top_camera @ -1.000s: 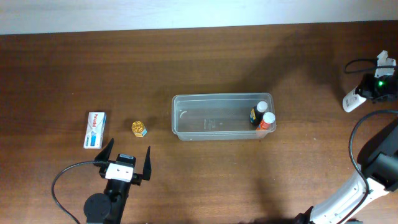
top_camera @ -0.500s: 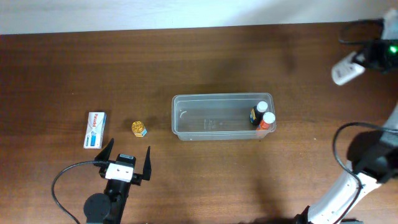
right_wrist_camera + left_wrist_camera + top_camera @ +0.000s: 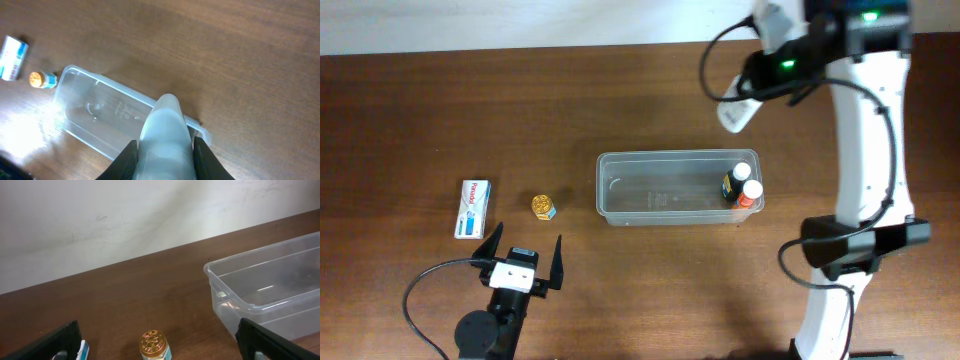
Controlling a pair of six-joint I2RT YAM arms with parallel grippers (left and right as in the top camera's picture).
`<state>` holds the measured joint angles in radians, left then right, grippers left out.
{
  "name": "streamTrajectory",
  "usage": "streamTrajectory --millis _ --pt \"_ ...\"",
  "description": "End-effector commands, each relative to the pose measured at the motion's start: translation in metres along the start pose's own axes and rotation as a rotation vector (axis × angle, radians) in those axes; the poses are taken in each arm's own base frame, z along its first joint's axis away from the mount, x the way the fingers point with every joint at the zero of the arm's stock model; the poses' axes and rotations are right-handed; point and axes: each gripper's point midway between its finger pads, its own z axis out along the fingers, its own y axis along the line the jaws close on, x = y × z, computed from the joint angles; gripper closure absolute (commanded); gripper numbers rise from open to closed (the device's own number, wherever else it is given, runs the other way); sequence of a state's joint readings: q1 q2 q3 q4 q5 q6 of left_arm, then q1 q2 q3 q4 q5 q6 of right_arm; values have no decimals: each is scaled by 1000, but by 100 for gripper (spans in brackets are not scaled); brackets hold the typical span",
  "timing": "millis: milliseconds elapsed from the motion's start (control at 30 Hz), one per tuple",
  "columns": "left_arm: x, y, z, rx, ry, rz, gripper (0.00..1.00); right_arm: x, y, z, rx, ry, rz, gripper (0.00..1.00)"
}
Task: Pack container
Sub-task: 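Carry the spray bottle into the container and lower it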
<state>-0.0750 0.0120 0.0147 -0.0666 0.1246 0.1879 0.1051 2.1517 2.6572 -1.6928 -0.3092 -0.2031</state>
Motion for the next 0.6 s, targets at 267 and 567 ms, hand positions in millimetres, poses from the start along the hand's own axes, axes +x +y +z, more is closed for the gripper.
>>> streamTrajectory --millis 267,567 --pt "2 0 0 2 0 15 1 42 60 57 46 254 -43 75" --pt "2 0 0 2 0 15 1 80 54 90 39 419 -11 75"
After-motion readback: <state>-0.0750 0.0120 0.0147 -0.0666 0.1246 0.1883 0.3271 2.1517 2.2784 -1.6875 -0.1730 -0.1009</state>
